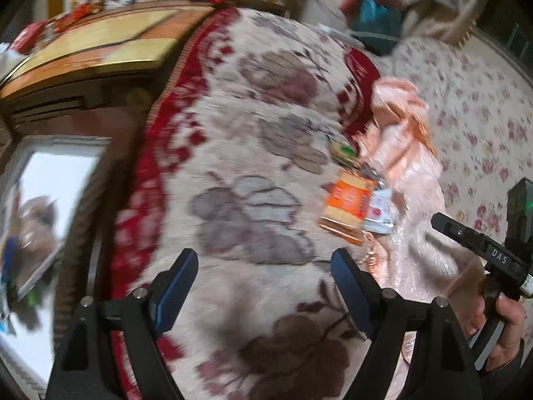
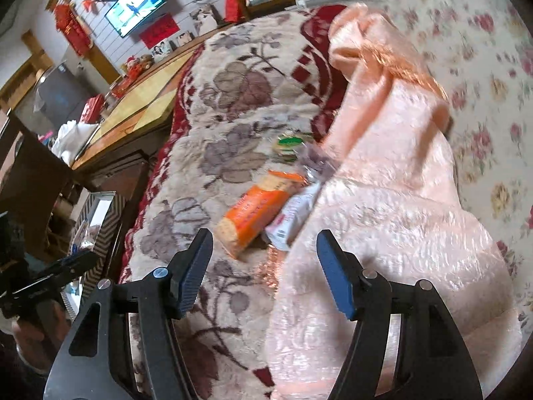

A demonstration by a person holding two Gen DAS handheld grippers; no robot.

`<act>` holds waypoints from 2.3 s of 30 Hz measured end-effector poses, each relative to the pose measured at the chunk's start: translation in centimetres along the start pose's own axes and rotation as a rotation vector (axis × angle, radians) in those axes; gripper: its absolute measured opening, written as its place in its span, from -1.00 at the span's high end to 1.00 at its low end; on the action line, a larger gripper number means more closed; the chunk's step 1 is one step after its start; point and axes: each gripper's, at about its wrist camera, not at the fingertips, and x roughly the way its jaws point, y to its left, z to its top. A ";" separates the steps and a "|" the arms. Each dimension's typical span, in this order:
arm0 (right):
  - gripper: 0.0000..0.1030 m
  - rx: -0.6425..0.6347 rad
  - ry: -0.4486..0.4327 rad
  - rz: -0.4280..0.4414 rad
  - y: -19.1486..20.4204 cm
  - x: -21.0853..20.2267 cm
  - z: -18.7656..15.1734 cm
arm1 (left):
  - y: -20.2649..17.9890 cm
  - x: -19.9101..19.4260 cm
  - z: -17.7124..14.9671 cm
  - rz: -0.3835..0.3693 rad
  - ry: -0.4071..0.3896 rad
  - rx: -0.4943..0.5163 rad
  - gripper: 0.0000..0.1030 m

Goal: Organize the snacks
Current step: 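Move both grippers back to the blanket, then grasp the orange cracker packet with the left gripper while the right grasps the pink strawberry packet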

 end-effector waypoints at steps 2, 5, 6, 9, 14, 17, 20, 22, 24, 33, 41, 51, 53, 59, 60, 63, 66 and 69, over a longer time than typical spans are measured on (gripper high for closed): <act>-0.26 -0.004 -0.004 -0.010 -0.5 0.0 -0.1 | -1.8 1.5 0.7 -0.033 0.018 0.051 -0.62; -0.26 0.018 -0.015 0.008 -1.2 0.2 0.1 | -4.1 3.8 1.8 -0.106 0.057 0.108 -0.63; -0.26 0.026 -0.021 0.014 -1.5 0.1 0.3 | -4.8 4.7 2.2 -0.133 0.073 0.123 -0.63; -0.27 0.045 -0.034 0.024 -2.1 -0.1 0.4 | -6.7 7.3 3.4 -0.174 0.120 0.163 -0.63; -0.27 0.080 -0.042 0.058 -3.2 0.1 0.7 | -8.7 10.9 4.7 -0.228 0.176 0.195 -0.63; -0.26 0.084 -0.036 0.056 -3.5 0.5 0.7 | -9.7 12.8 5.1 -0.241 0.206 0.221 -0.63; -0.26 0.094 -0.028 0.059 -3.8 0.8 0.7 | -10.2 14.7 5.3 -0.217 0.229 0.237 -0.63; -0.26 0.095 -0.025 0.061 -4.0 1.0 0.8 | -10.1 15.7 5.4 -0.206 0.259 0.224 -0.59; -0.26 0.097 -0.023 0.063 -4.0 1.2 0.9 | -10.0 16.2 5.6 -0.200 0.255 0.201 -0.45; -0.26 0.065 -0.015 0.054 -3.0 1.7 1.4 | -9.6 14.9 5.5 -0.118 0.197 0.218 -0.13; -0.26 -0.047 0.075 -0.020 1.2 5.0 2.2 | -3.3 8.4 5.7 -0.018 0.071 0.100 -0.13; -0.26 -0.171 0.170 -0.355 3.2 12.6 2.7 | 1.6 5.2 2.5 -0.008 0.055 0.008 -0.13; -0.26 -0.207 0.191 -0.354 3.5 13.8 2.8 | 2.0 5.4 2.1 -0.005 0.062 -0.005 -0.13; 0.69 -0.117 0.201 -0.072 2.6 13.5 3.0 | 4.0 4.8 1.4 0.007 0.056 -0.048 -0.13; 0.68 -0.082 0.214 0.013 2.6 13.3 3.0 | 4.3 4.8 1.3 0.011 0.057 -0.059 -0.13; 0.68 -0.169 0.229 0.012 4.6 13.4 2.1 | 4.8 4.6 0.9 0.015 0.059 -0.072 -0.13; 0.68 -0.155 0.210 0.071 4.9 12.8 1.7 | 5.0 4.1 0.5 0.018 0.055 -0.072 -0.13; 0.68 -0.091 0.231 0.249 4.7 12.2 1.8 | 5.2 3.9 0.4 0.016 0.053 -0.081 -0.13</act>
